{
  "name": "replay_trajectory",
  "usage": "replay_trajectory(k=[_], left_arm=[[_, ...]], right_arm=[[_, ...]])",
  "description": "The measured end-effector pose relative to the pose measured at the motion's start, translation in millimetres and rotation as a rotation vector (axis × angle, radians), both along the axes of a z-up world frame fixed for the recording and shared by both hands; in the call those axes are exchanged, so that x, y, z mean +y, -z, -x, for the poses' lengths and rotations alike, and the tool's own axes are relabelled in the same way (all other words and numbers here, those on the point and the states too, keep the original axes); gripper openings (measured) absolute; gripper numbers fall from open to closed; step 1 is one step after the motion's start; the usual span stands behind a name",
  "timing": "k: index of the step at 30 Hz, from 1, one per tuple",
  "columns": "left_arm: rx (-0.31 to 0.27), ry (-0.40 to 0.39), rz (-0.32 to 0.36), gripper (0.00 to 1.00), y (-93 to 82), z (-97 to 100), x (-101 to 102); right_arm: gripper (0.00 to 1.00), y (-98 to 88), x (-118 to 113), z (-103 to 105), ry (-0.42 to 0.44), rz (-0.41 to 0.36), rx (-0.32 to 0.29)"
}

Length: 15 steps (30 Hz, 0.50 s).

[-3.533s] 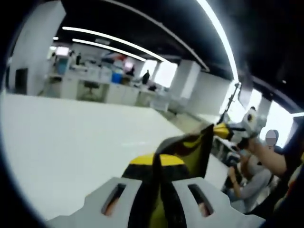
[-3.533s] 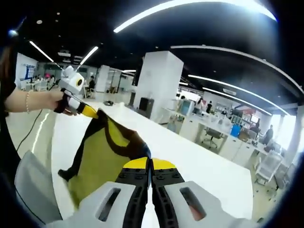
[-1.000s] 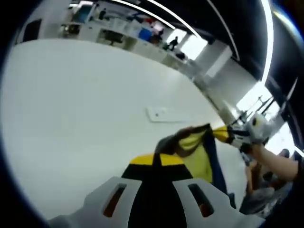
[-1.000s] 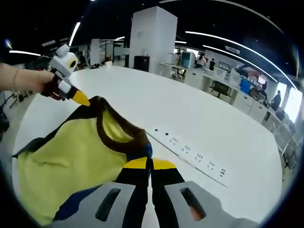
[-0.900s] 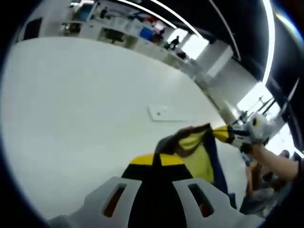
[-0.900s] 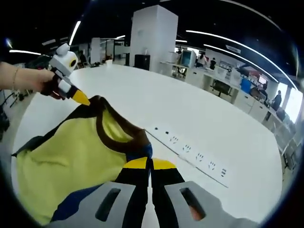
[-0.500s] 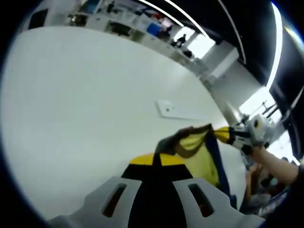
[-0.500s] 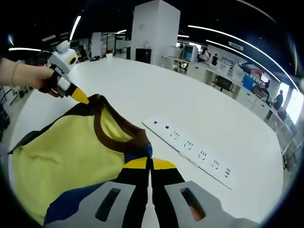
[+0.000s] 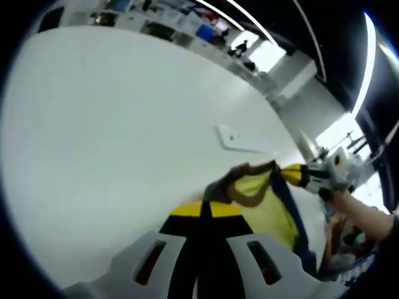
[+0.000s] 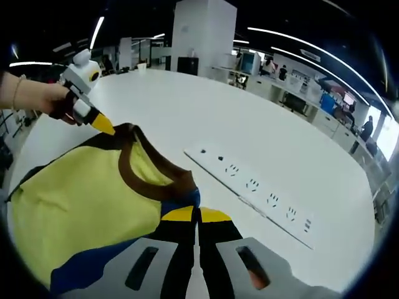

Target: Fold the garment on the visible template until the final outline fits inside the template.

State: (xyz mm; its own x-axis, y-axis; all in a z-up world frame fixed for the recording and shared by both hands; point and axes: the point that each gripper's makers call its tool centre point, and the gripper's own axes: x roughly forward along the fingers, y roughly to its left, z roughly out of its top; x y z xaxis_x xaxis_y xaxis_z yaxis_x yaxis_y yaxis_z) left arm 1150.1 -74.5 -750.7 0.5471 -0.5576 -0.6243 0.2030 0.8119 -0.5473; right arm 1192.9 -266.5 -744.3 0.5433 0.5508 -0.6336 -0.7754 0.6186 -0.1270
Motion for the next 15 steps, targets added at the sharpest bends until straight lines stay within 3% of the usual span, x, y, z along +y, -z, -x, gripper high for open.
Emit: replay_trajectory(k=[15], left_arm=[[0.025, 0.009, -0.017, 0.00, 14.7, -3.7, 0.6]], right_arm=[[0.01, 13.7, 0.8, -6.5, -0.009, 0.025, 0.001]])
